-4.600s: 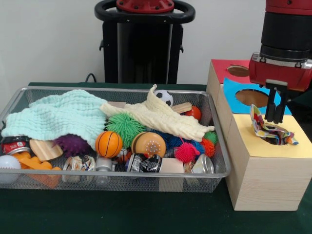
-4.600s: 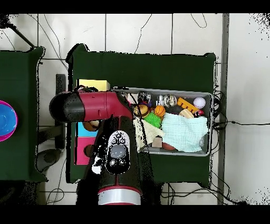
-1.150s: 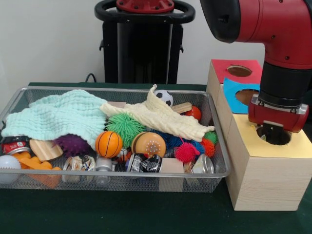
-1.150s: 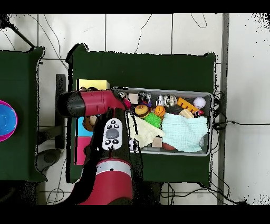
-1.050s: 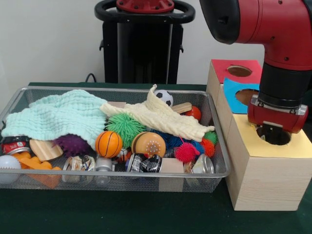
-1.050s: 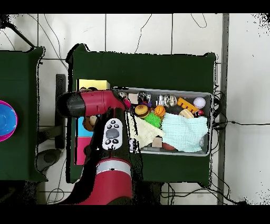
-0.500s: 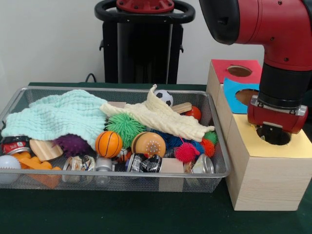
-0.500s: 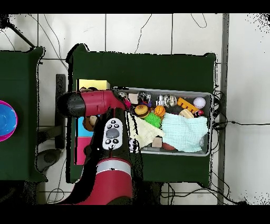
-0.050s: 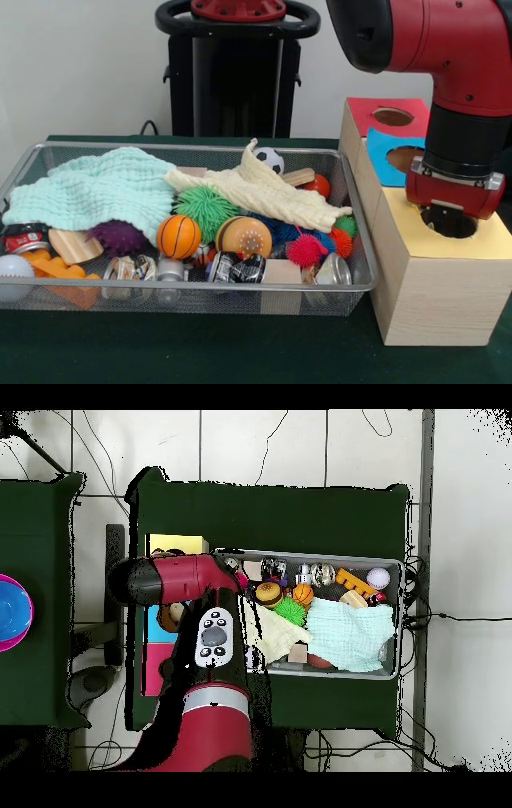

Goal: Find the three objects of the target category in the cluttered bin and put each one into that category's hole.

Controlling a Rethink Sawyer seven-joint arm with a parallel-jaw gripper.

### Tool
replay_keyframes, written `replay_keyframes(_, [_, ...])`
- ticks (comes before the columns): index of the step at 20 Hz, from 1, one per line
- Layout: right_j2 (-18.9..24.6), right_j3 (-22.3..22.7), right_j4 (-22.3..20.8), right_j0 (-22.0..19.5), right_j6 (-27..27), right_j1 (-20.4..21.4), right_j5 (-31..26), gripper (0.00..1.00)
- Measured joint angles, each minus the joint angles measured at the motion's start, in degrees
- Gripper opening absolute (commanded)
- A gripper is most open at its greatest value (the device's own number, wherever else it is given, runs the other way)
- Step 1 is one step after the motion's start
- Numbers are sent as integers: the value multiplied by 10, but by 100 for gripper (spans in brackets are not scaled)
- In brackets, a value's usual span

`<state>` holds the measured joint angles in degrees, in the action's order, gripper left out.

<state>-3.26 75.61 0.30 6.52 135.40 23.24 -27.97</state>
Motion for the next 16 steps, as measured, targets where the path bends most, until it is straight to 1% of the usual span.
replay_keyframes(7, [0, 11, 0, -4, 0, 15, 0, 0])
replay_keyframes(16, [3, 42, 0, -13, 0, 57, 0, 0])
